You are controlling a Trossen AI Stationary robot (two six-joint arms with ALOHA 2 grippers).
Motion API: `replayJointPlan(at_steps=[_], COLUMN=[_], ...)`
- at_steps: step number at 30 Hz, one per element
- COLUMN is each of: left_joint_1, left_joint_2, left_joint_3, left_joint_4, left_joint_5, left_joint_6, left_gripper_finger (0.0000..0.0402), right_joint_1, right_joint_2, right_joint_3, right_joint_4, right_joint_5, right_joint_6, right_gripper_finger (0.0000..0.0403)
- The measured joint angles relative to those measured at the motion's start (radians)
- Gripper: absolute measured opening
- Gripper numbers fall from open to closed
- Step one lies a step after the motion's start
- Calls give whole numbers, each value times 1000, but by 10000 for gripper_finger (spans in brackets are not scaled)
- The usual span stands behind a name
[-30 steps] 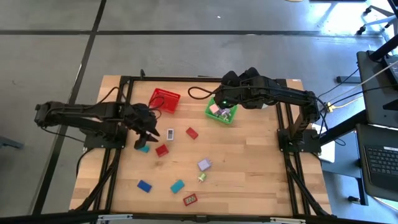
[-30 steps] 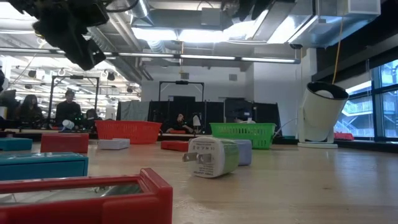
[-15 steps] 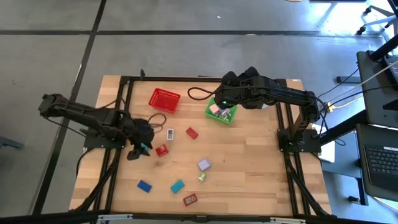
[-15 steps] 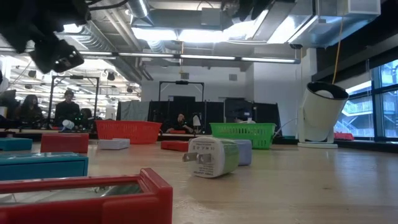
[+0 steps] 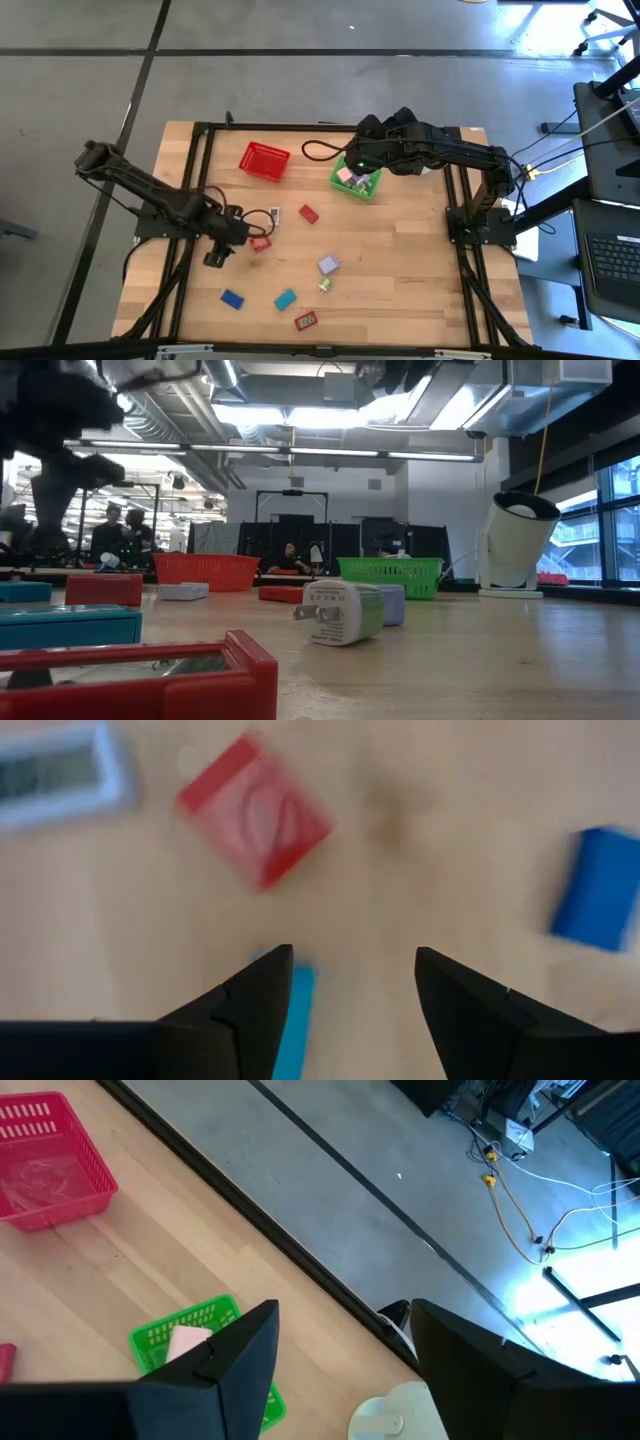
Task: Pick & Place Office items
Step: Put the top light blue digital clock into the red bin
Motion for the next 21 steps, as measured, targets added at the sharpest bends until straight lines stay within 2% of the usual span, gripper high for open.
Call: replayJointPlan(at_steps=[5,13,18,21], left_joint_1=[-4,-3,-3,-3], left_joint_2=[99,246,330,361], left_joint_3=[0,0,0,3], left_joint_4=[-83,-68,-67,-57], left_joint_5=[-74,-85,-178,-159], left_joint_6=[-80,-66,-90,-93], left_gripper_finger=[217,237,242,238], right_joint_1=[0,0,0,0], right_joint_2=[0,0,0,0], right_joint_3=[0,0,0,0], right_joint_4=[0,0,0,0], right_joint_5=[-3,-2,-2,-2], right_joint_6=[-25,-65,-75,-79], right_gripper_finger=[228,228,228,228])
